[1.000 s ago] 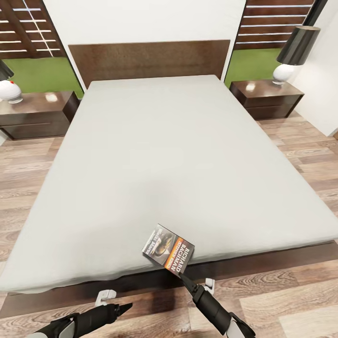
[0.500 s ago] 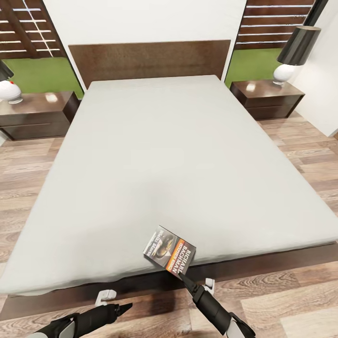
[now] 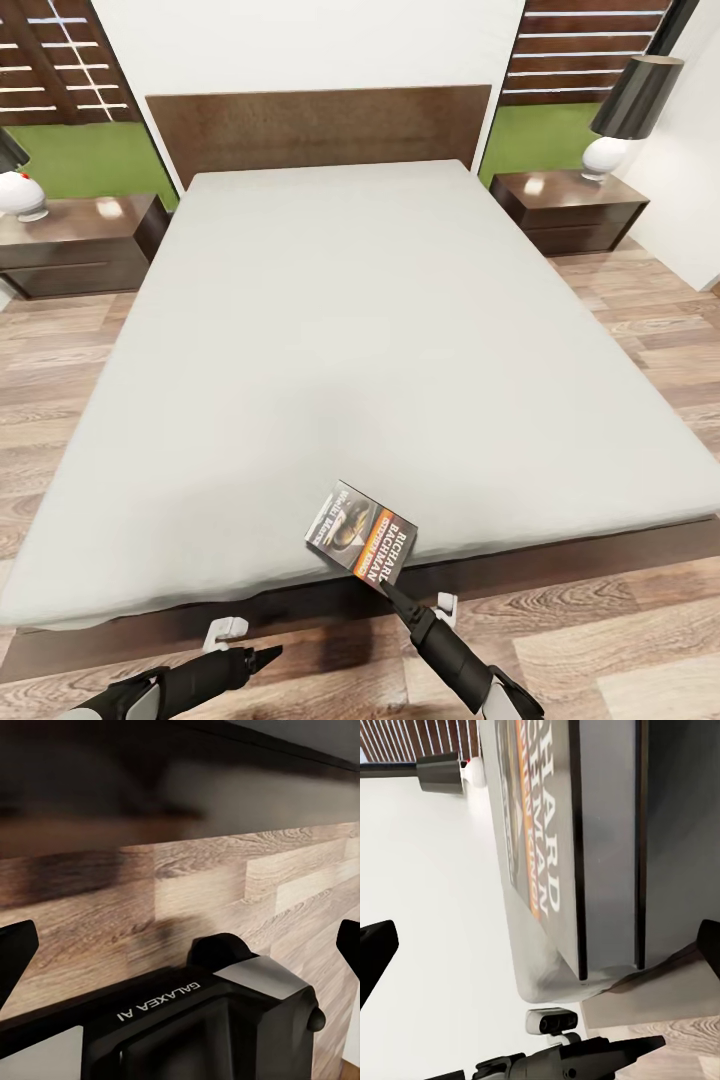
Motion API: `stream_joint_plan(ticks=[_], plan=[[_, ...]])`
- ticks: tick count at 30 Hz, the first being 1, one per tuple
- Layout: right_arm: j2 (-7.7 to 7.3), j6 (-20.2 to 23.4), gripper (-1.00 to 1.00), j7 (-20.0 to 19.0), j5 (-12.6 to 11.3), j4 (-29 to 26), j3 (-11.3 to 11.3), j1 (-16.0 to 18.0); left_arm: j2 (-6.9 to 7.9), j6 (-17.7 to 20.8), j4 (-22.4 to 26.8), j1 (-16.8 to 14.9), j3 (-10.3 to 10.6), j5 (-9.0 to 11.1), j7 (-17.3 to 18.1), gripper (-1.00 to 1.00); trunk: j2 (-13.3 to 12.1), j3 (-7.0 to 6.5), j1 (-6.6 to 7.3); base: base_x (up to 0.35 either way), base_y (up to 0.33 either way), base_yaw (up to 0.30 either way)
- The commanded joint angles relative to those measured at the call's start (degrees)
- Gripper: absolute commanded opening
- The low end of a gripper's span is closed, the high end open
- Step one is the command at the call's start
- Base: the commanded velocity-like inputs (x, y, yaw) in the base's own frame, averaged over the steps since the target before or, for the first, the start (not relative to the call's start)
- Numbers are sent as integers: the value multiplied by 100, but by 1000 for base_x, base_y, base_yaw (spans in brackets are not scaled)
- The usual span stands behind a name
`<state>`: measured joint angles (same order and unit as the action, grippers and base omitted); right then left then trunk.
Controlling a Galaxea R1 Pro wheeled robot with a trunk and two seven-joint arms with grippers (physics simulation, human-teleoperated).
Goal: In the bedroom, move the book from the bed onto either nightstand, and place the two sandals side by side next to the bed.
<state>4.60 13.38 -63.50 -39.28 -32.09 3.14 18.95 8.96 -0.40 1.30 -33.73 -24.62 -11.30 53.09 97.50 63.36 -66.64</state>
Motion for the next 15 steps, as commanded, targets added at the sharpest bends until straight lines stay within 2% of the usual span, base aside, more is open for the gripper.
stream_joint_plan(ticks=[1, 15], plan=[[5, 60, 100, -22, -10, 1, 25, 2, 1, -4, 0, -2, -47, -57, 16, 100, 1, 3, 0, 37, 0, 0], [5, 60, 100, -22, -10, 1, 26, 0, 1, -4, 1, -2, -43, -57, 8, 100, 1, 3, 0, 8, 0, 0]])
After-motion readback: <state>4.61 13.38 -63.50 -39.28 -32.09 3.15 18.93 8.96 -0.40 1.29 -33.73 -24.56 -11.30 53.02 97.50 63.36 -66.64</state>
